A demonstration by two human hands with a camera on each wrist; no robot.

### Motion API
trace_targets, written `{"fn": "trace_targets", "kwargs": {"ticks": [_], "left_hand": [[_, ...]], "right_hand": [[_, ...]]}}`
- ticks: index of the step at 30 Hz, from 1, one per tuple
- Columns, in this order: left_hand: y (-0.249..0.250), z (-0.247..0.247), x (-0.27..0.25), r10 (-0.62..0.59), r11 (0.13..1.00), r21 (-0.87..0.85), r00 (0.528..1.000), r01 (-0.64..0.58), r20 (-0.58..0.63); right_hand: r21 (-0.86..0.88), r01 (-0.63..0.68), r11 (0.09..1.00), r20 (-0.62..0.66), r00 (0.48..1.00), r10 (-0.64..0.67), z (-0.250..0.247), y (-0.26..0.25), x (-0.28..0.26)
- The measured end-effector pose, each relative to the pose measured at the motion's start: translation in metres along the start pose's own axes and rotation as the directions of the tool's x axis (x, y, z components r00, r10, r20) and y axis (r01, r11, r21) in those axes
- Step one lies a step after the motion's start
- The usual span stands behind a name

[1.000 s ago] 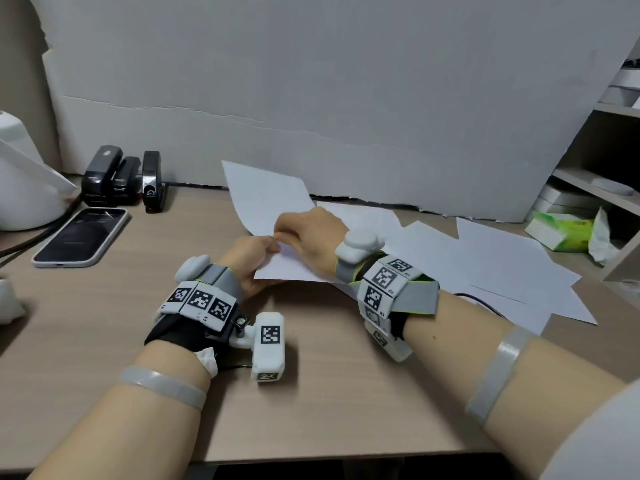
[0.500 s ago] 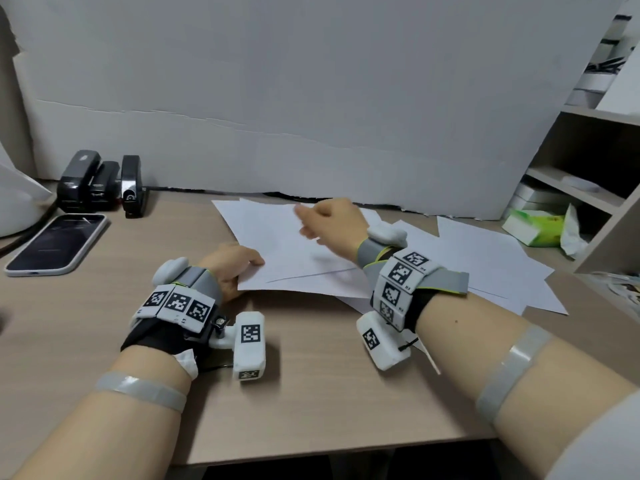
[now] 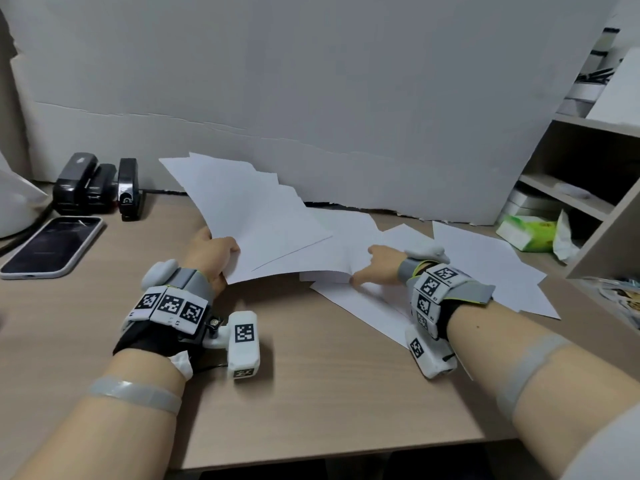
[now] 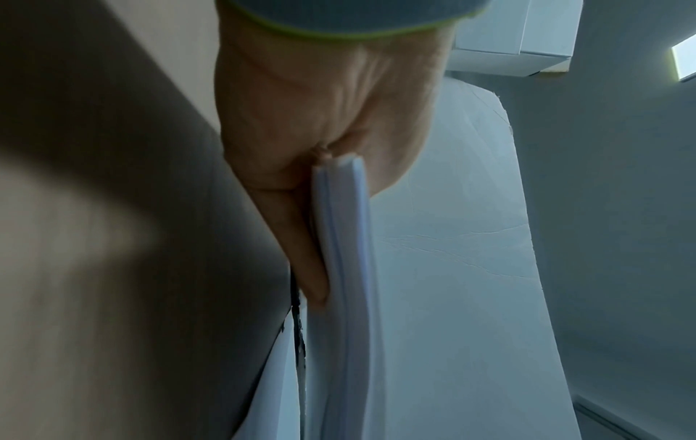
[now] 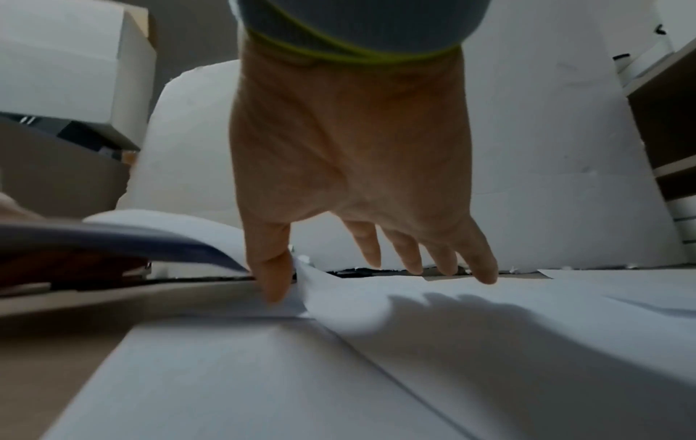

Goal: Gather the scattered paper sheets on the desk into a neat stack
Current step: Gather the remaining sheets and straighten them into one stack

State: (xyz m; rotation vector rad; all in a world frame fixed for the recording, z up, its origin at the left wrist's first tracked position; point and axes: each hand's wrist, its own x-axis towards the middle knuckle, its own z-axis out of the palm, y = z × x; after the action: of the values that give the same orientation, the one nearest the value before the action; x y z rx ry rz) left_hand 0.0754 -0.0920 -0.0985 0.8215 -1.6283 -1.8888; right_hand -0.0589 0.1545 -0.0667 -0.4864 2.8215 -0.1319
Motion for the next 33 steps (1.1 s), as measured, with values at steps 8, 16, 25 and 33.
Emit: {"fn": "trace_targets", "kwargs": {"ticks": [8, 16, 25, 33], "left_hand": [[0.007, 0.001, -0.009, 0.122, 0.991, -0.029, 0.978, -0.129, -0.171], [0.005, 0.002, -0.006, 0.083, 0.994, -0.064, 0.985, -0.094, -0.152], [0.002, 0.006, -0.006, 0.066, 0.989, -0.123, 0.993, -0.078, -0.100], [0.002, 0.006, -0.007, 0.070, 0.991, -0.104, 0.991, -0.082, -0.114]], "right_hand": [[-0.228, 0.079, 0.970, -0.094, 0.990, -0.103, 0.004, -0.003, 0.003], [-0.281, 0.105, 0.954, -0.100, 0.985, -0.138, 0.001, -0.001, -0.011], [-0.295, 0.080, 0.952, -0.068, 0.992, -0.104, 0.001, -0.012, -0.014], [-0.241, 0.050, 0.969, -0.016, 0.998, -0.056, -0.004, -0.017, -0.016]]}}
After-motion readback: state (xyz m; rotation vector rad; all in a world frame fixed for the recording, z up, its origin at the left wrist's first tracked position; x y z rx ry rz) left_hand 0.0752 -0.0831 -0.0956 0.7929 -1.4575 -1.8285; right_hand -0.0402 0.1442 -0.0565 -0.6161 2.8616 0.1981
